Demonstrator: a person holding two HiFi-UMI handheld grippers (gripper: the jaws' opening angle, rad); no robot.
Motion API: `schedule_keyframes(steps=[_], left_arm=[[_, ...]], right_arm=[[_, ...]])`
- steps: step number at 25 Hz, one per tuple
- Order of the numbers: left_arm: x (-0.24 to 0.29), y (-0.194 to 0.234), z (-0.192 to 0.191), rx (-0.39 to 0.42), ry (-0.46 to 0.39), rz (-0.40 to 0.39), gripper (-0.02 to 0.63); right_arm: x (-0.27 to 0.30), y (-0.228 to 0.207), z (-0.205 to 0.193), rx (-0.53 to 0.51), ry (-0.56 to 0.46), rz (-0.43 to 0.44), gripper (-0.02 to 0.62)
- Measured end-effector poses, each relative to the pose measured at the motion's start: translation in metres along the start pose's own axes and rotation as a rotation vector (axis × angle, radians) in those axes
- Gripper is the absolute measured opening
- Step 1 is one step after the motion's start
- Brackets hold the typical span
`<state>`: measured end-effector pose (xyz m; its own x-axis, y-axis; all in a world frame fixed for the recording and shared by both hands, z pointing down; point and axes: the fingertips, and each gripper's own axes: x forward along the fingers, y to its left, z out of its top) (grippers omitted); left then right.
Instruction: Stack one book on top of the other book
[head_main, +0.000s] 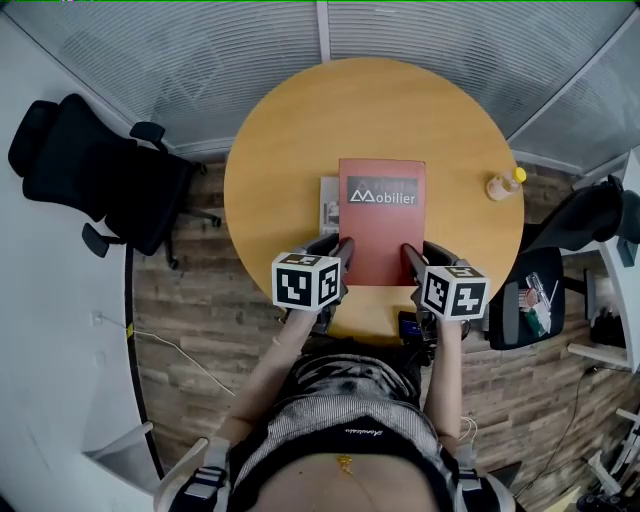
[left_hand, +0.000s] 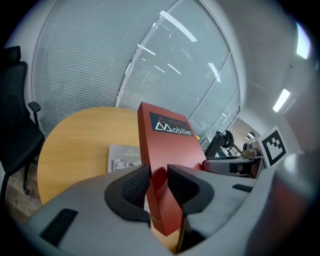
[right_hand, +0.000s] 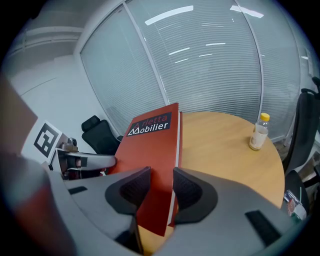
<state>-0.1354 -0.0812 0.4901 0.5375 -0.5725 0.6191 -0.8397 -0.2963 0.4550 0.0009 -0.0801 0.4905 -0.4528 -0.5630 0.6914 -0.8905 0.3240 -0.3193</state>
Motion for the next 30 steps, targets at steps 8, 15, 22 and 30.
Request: schedule_keyframes(steps=[8,15,22,30], left_arm=[[-0.009,0.023,-0.002,0.01,0.011,-0.016,0.106],[-0.011,0.036,-0.003,0.016,0.019,-0.018,0.106],[-0.009,0.045,-0.005,0.019,0.033,-0.023,0.106],[-0.001,0.052,-0.011,0.022,0.06,-0.017,0.104]], right_arm=[[0.014,0.02,-0.004,0.006,-0.003,-0.015,0.152],[0.024,0.028,-0.007,0.017,-0.003,-0.014,0.152],[0.032,0.031,-0.008,0.019,0.001,-0.02,0.152],[0.043,0.028,-0.014,0.021,0.013,-0.028,0.152]])
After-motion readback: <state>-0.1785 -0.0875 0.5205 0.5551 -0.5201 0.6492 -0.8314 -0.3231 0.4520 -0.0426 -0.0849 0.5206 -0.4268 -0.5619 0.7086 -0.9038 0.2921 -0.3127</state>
